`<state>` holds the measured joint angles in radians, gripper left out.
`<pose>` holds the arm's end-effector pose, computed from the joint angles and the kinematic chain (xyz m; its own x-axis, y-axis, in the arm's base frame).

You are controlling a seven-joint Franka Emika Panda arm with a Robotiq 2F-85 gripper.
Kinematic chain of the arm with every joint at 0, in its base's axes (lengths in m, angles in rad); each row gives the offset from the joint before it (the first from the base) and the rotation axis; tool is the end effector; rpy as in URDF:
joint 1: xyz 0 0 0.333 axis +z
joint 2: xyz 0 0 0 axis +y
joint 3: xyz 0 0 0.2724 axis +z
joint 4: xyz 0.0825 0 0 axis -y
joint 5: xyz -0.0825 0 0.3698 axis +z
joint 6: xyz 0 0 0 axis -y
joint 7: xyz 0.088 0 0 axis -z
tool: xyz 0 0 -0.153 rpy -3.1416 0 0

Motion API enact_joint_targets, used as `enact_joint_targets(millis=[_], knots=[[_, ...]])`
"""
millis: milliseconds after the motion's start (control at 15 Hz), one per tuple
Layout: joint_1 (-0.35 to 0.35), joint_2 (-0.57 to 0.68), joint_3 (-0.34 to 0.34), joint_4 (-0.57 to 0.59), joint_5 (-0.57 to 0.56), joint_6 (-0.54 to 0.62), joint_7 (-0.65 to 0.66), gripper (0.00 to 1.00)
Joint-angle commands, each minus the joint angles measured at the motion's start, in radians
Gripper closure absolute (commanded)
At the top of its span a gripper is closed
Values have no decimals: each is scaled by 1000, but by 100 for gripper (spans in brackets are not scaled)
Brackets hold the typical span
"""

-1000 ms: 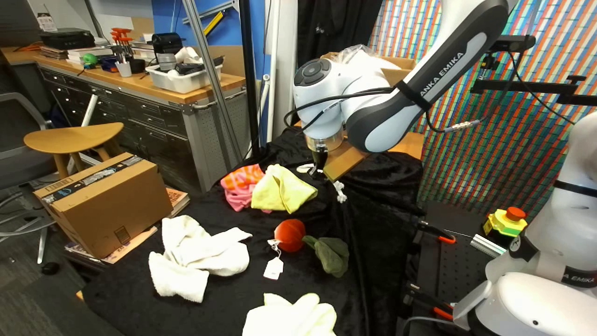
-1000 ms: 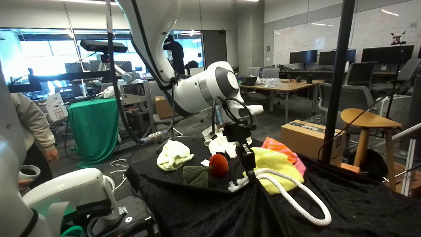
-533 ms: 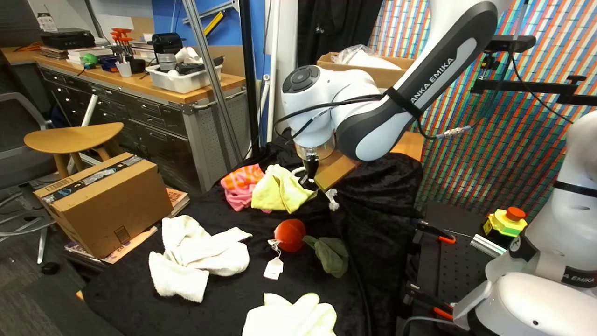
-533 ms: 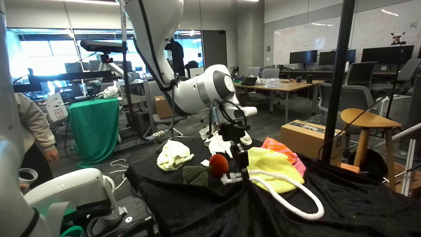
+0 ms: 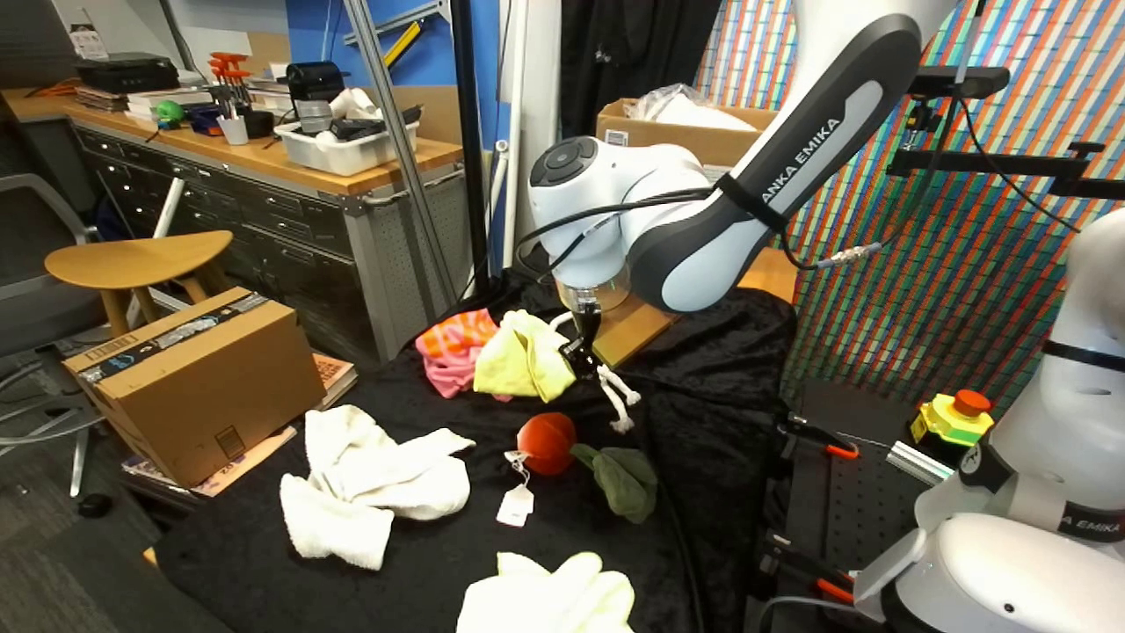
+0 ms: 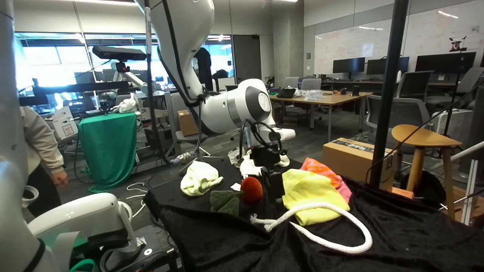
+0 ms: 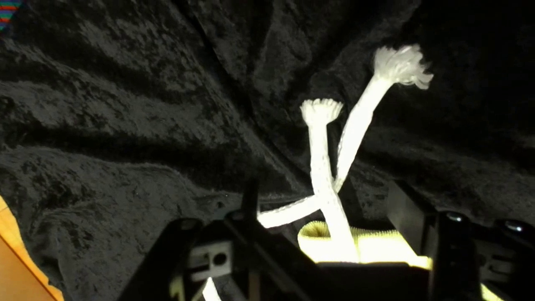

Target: Pile the things on the table onto the pink shirt

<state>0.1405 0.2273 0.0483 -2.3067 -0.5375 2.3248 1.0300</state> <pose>0.4770 0.0657 0.1593 0.9126 -0.3939 0.1094 -0.4054 -0.8370 0.3675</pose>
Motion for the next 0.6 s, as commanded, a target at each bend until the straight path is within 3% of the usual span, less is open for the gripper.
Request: enact_joint_targets(millis=[0,267,533], knots=[[10,-35,1,-13,71,-13,-46,0],[15,-94,37,-45,242,-33,-125,0],[20,-173,95,-72,494,-67,-273,0]])
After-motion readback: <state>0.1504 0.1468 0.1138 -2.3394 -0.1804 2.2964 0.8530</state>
